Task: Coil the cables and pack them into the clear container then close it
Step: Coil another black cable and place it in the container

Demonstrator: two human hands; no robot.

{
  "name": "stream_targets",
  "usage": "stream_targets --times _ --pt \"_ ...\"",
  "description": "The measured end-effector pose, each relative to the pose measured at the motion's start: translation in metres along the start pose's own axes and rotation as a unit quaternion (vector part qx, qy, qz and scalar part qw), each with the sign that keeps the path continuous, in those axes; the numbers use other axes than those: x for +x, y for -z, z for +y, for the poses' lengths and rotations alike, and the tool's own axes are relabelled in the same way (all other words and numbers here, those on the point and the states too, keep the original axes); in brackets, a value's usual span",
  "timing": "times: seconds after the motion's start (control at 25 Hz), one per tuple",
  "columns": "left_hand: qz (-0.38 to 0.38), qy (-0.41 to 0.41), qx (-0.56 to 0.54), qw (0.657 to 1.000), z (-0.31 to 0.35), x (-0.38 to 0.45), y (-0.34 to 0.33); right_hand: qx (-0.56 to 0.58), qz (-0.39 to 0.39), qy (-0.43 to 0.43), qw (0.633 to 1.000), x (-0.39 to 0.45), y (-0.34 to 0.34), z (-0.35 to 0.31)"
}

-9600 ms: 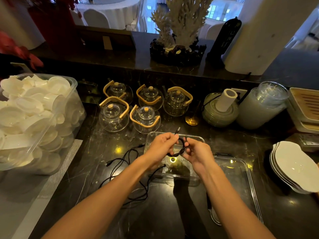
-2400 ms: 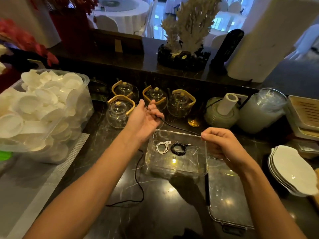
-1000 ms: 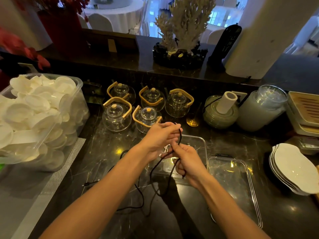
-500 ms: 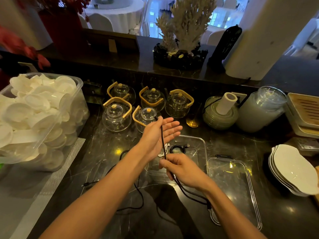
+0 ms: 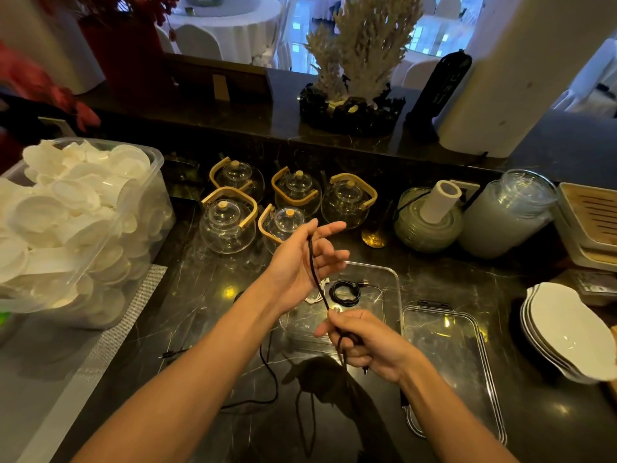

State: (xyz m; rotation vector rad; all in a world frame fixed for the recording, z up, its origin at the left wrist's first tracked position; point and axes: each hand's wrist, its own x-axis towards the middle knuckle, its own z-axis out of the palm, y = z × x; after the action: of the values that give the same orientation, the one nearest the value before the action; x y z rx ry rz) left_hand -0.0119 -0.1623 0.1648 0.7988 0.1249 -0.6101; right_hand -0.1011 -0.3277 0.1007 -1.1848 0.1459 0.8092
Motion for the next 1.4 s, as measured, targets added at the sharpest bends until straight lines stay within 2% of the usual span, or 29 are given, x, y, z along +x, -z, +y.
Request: stream_targets --times 0.12,0.2,0.28,0.36,0.44,0.52,0.6,0.68,0.72,0.76,0.88,0.92,1.0,1.08,1.16,1.2,1.28,1.4 --pt "-0.060 0.030 -0.019 0.998 0.006 -0.004 0.000 -0.045 0.002 -0.007 0.999 0.000 0.003 -0.008" --pt "-0.111 0.055 0.022 0.992 0.009 -0.010 0.000 -0.170 0.075 0.004 0.982 0.005 0.010 -0.024" --pt "-0.132 0.083 0.121 0.980 0.005 -0.013 0.003 -0.295 0.144 0.036 0.944 0.012 0.016 -0.050" --pt "-0.114 0.111 0.244 0.957 -0.003 -0.012 0.011 -0.404 0.150 0.048 0.901 0.016 0.021 -0.080" --pt "-0.080 0.130 0.322 0.934 -0.010 -0.012 0.018 -0.509 0.104 0.023 0.854 0.016 0.020 -0.108" --pt "-0.056 0.139 0.371 0.916 -0.015 -0.012 0.018 -0.608 0.064 -0.017 0.791 0.017 0.009 -0.125" --pt "-0.023 0.123 0.448 0.885 -0.020 -0.008 0.018 -0.669 0.084 -0.044 0.737 0.020 0.004 -0.133" --pt "0.035 0.085 0.491 0.866 -0.025 -0.002 0.025 -0.684 0.140 -0.040 0.715 0.016 -0.004 -0.138" --pt "0.061 0.065 0.478 0.874 -0.026 0.000 0.029 -0.667 0.165 -0.020 0.727 0.013 -0.008 -0.139" --pt "0.083 0.046 0.448 0.889 -0.027 0.002 0.031 -0.628 0.178 0.009 0.758 0.008 -0.015 -0.139" --pt "0.126 0.002 0.292 0.948 -0.025 0.005 0.025 -0.422 0.159 0.094 0.888 -0.001 -0.043 -0.111" --pt "0.132 0.003 0.221 0.966 -0.024 0.007 0.021 -0.345 0.149 0.106 0.921 -0.003 -0.052 -0.097" --pt "0.125 0.008 0.105 0.987 -0.020 0.008 0.015 -0.203 0.145 0.122 0.961 -0.003 -0.060 -0.068" --pt "0.107 -0.009 0.045 0.993 -0.016 0.006 0.016 -0.067 0.151 0.133 0.977 -0.003 -0.055 -0.044" --pt "0.098 -0.027 0.009 0.995 -0.011 0.005 0.018 0.018 0.178 0.138 0.974 -0.004 -0.043 -0.023" --pt "0.096 -0.032 -0.010 0.995 -0.007 0.003 0.017 0.020 0.202 0.135 0.970 -0.006 -0.038 -0.013" --pt "0.087 -0.027 -0.061 0.994 0.003 0.003 0.017 -0.052 0.226 0.095 0.968 -0.010 -0.030 0.004" --pt "0.048 -0.014 -0.126 0.991 0.017 0.003 0.017 -0.153 0.160 -0.020 0.975 -0.014 -0.018 0.023"
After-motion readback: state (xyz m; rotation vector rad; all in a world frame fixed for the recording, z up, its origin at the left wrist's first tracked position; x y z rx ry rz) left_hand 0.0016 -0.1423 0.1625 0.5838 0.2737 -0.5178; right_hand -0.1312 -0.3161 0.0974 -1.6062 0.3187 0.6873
